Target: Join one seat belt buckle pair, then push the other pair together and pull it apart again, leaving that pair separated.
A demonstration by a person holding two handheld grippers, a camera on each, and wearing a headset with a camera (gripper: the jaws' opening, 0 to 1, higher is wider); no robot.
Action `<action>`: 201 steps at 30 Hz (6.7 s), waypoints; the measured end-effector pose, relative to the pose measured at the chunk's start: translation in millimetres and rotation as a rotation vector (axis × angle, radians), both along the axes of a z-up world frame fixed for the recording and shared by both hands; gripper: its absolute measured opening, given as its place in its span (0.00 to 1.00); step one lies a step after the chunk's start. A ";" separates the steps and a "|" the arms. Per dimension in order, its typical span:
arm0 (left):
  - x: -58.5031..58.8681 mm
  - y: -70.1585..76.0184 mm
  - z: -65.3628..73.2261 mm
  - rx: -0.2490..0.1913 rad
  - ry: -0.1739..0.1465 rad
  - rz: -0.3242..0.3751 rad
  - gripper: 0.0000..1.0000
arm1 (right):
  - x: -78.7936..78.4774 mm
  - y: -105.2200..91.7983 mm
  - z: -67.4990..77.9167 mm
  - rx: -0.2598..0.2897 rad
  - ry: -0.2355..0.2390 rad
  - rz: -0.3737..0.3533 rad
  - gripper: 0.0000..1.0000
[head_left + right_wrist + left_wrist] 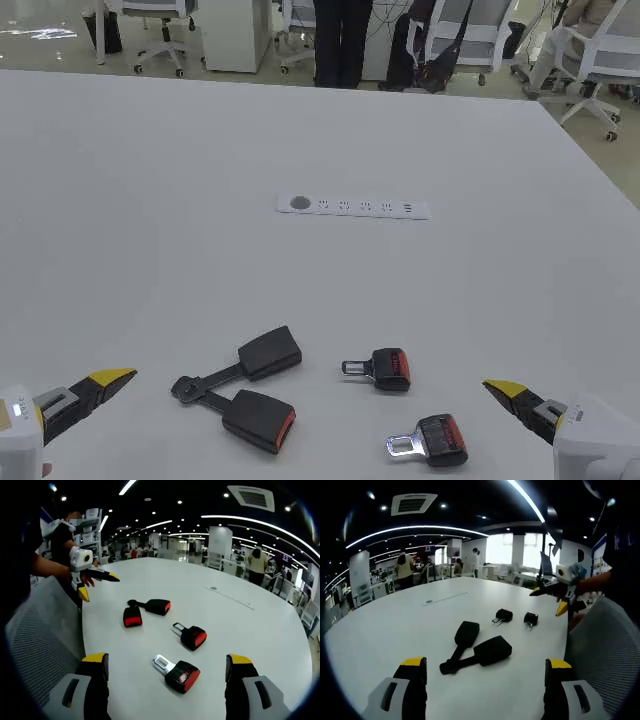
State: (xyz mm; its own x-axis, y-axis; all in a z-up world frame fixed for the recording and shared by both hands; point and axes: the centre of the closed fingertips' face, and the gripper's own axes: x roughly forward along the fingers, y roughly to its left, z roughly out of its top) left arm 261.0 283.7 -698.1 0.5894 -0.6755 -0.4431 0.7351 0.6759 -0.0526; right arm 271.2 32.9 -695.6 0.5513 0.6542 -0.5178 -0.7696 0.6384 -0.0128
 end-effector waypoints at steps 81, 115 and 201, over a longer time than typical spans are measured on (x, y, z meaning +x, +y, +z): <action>8.8 -5.0 9.9 0.028 -0.024 -0.035 0.99 | 6.8 -9.4 0.6 -0.030 -0.020 0.025 0.99; 24.9 -42.0 3.9 0.177 -0.001 -0.269 0.78 | 13.8 -14.9 -17.1 -0.229 0.001 0.248 0.83; 48.1 -64.1 -70.6 0.593 0.171 -0.709 0.32 | 18.0 -1.2 -77.0 -0.468 0.178 0.583 0.31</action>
